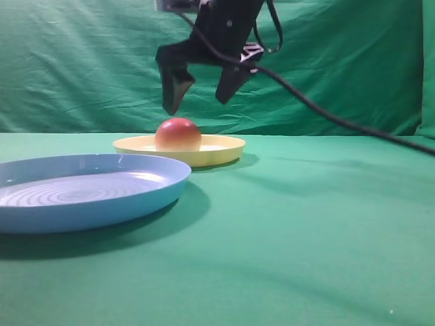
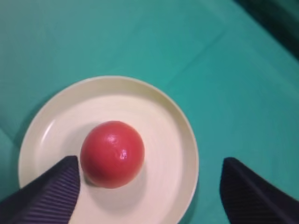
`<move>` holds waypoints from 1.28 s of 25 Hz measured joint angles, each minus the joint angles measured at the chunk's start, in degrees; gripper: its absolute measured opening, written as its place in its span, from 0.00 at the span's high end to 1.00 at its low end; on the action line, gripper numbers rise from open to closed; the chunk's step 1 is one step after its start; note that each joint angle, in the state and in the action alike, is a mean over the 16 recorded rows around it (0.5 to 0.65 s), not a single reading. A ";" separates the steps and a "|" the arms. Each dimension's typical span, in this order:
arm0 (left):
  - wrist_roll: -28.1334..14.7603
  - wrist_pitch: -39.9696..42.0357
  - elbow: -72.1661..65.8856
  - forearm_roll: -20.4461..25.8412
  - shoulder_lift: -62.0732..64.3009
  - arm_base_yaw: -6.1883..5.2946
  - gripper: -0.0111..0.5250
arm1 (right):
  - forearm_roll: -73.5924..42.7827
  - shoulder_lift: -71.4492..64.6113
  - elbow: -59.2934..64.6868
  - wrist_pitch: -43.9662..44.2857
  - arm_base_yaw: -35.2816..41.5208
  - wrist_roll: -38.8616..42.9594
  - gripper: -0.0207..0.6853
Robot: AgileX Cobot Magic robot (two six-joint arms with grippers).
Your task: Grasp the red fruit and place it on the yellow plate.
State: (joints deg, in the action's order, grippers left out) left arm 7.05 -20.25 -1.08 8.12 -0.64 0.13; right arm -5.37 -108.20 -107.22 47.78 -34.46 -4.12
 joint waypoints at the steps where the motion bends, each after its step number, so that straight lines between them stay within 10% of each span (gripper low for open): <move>1: 0.00 0.00 0.00 0.00 0.00 0.00 0.69 | -0.08 2.12 -0.37 1.67 -0.01 0.51 0.57; 10: 0.00 0.00 0.00 0.00 0.00 0.00 0.69 | 1.73 19.82 2.14 12.69 -0.07 3.93 0.94; 32: 0.00 0.00 0.00 0.00 0.00 0.00 0.69 | 5.98 73.28 60.62 -9.10 -0.07 3.75 0.97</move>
State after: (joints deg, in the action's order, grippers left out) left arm 7.05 -20.25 -1.08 8.12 -0.64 0.13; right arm 0.61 -34.92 -46.60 38.69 -34.52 -0.37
